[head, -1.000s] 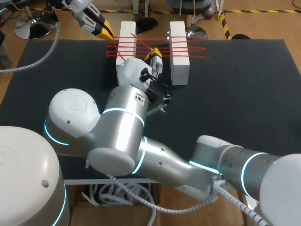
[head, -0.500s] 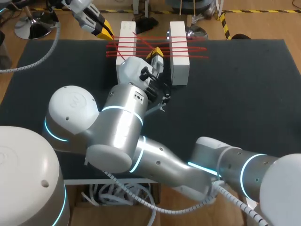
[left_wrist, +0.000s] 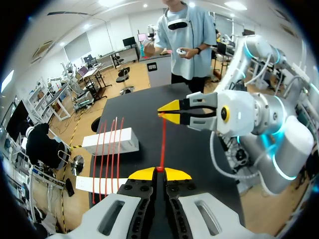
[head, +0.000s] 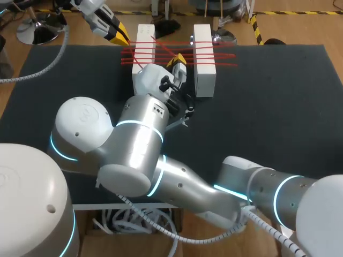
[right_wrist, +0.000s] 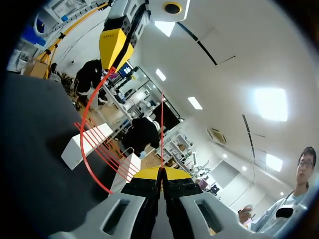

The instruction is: Grab the tape and strap the tape.

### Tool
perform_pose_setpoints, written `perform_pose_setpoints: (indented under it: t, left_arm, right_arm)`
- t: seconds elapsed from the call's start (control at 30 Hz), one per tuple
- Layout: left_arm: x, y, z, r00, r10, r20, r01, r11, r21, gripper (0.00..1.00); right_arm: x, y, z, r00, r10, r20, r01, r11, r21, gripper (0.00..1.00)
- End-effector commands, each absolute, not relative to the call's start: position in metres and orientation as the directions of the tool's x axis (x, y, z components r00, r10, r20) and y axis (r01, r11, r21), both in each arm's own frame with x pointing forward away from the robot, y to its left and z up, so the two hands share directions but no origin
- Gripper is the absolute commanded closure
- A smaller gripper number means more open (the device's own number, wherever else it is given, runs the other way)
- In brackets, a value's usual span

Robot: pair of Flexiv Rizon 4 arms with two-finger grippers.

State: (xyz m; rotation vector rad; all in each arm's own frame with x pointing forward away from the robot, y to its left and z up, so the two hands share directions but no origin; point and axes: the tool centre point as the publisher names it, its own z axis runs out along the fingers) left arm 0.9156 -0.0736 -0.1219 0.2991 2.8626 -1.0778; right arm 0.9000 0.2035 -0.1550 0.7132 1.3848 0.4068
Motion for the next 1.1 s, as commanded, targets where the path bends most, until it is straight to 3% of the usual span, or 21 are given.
perform_pose_setpoints:
  t: [0.03,0.23,0.53,0.73,1.1]
  left_arm:
    - [0.916,-0.073,-0.121,-0.979,0.16,-0.128,0.205,0.737,-0.644,1.0]
    - [0.916,-0.073,-0.121,-0.979,0.16,-0.128,0.205,0.737,-0.644,1.0]
    - [0.916,-0.073,-0.121,-0.979,0.16,-0.128,0.205,0.737,-0.644,1.0]
    - [0.916,-0.073,-0.121,-0.979,0.16,-0.128,0.205,0.737,-0.644,1.0]
    - [0.916,-0.073,-0.121,-0.979,0.16,-0.128,0.205,0.737,-0.644,1.0]
  right_arm:
    - [0.9,0.202,-0.154,0.162,0.648,-0.744,0.146,0.73,0.667,1.0]
    - [0.9,0.202,-0.154,0.162,0.648,-0.744,0.146,0.73,0.667,1.0]
    - [0.896,0.205,-0.147,0.262,0.45,-0.854,0.241,0.826,0.509,1.0]
    - [0.897,0.209,-0.149,0.263,0.325,-0.908,0.281,0.875,0.395,1.0]
    - [0.893,0.221,-0.146,0.192,0.267,-0.944,0.25,0.917,0.31,1.0]
